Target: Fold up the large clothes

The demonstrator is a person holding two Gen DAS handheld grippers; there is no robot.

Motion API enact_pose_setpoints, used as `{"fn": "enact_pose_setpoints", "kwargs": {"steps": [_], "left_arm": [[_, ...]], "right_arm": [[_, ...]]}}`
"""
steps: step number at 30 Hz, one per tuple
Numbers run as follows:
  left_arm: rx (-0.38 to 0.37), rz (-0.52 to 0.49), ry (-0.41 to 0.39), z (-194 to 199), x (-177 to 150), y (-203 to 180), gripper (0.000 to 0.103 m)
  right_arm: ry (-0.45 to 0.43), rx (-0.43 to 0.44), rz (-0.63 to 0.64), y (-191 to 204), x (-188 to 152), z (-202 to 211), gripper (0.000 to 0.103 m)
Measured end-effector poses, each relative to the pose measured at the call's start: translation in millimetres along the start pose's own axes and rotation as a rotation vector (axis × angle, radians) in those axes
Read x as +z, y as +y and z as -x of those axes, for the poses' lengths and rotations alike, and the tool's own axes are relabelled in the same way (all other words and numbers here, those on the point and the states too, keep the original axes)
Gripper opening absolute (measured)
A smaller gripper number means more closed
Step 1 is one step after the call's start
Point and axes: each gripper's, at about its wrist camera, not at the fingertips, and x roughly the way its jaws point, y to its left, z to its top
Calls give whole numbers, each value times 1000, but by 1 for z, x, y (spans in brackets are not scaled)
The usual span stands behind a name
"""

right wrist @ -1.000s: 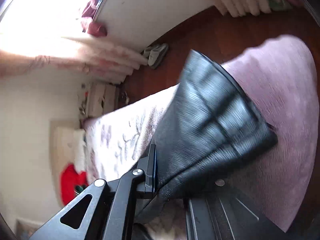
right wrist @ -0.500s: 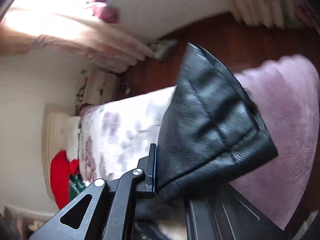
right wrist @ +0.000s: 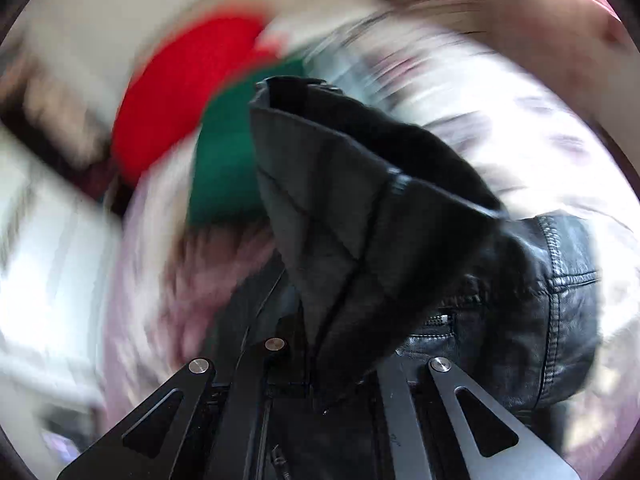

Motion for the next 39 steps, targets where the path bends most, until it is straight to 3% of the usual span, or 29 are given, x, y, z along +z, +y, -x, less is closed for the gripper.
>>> {"fn": "enact_pose_setpoints", "kwargs": {"steps": [2,4,6,9,12,16,19,22,23,24,26,30,33,36,39], "left_arm": [[7,70,60,-14,-15,40,103],[-9,146,125,-25,-36,82,103],[-61,229,194,-34,-62,110,103],[-163,367,293,-59,-106,138,103],[-238,500,380,-93,-140,152,103],[-327,659,410,-146,-160,175,103],[-407,696,424,-175,-163,176,101],[-371,659,375,-181,-158,175,87],[-336,635,358,-176,-155,175,68],[-264,607,321,-166,-150,182,31],[-268,610,276,-153,-138,193,21],[-305,624,110,-131,-92,243,14],[-351,635,28,-135,-51,269,14],[-420,642,64,-155,-10,269,15],[-482,711,174,-183,-2,274,18]], "right_arm": [[134,-39,141,55,-19,-65,6],[248,-80,220,80,-54,-97,16],[341,-55,218,94,-69,-106,51],[379,98,130,95,-70,-77,72],[374,164,39,82,-63,-39,72],[376,97,-53,46,-46,-18,73],[386,41,-77,25,-34,-31,73],[398,68,-134,25,-39,-39,73],[403,79,-147,24,-38,-37,73],[405,87,-153,29,-33,-32,73],[408,98,-145,39,-36,-36,73],[410,110,-91,58,-37,-46,73],[397,100,-65,73,-38,-52,73],[406,109,-99,80,-41,-61,73],[416,91,-114,83,-48,-67,73]]}}
